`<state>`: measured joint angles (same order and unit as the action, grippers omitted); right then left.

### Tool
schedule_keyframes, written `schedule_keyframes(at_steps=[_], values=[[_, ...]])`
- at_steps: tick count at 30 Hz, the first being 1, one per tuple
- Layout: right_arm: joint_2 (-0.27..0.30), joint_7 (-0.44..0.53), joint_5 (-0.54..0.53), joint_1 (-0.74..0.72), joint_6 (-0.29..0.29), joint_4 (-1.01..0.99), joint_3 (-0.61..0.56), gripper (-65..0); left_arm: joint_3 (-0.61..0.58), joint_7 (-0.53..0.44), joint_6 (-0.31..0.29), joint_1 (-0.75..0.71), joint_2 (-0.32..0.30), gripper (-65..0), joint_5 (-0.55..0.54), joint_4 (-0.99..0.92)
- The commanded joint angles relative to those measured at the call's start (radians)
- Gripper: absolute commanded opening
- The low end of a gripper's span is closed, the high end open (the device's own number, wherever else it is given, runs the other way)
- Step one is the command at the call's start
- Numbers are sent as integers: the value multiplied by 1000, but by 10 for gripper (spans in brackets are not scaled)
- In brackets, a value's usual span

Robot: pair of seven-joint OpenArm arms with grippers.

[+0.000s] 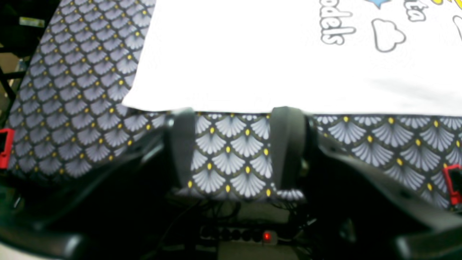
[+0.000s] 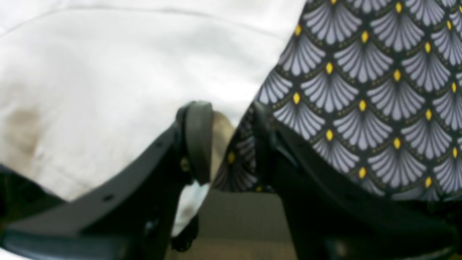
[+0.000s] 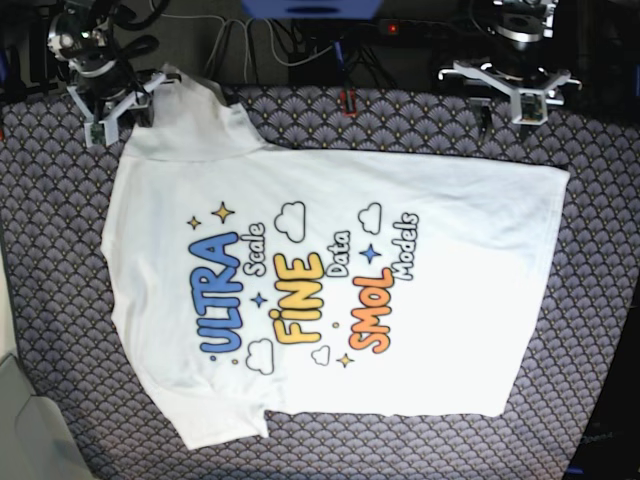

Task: Fold the T-shirt properly
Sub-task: 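Lower both grippers toward the collar-side corners of the white T-shirt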

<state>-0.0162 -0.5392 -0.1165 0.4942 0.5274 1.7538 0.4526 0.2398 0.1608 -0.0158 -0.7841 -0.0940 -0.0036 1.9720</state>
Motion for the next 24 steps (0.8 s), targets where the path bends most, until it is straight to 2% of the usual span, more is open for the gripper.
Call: schedule_keyframes(at_steps=[1, 16, 20, 24], values=[[6, 18, -15, 4, 4, 16, 4, -446, 2, -27, 4, -8, -3, -322, 1, 17], [5, 18, -16, 14, 6, -24, -5, -447, 54, -25, 4, -8, -2, -322, 1, 16], [6, 18, -16, 8, 66, -78, -18, -450, 65, -25, 4, -8, -2, -322, 1, 16], [2, 18, -16, 7, 72, -84, -19, -452, 65, -25, 4, -13, -2, -322, 1, 14]])
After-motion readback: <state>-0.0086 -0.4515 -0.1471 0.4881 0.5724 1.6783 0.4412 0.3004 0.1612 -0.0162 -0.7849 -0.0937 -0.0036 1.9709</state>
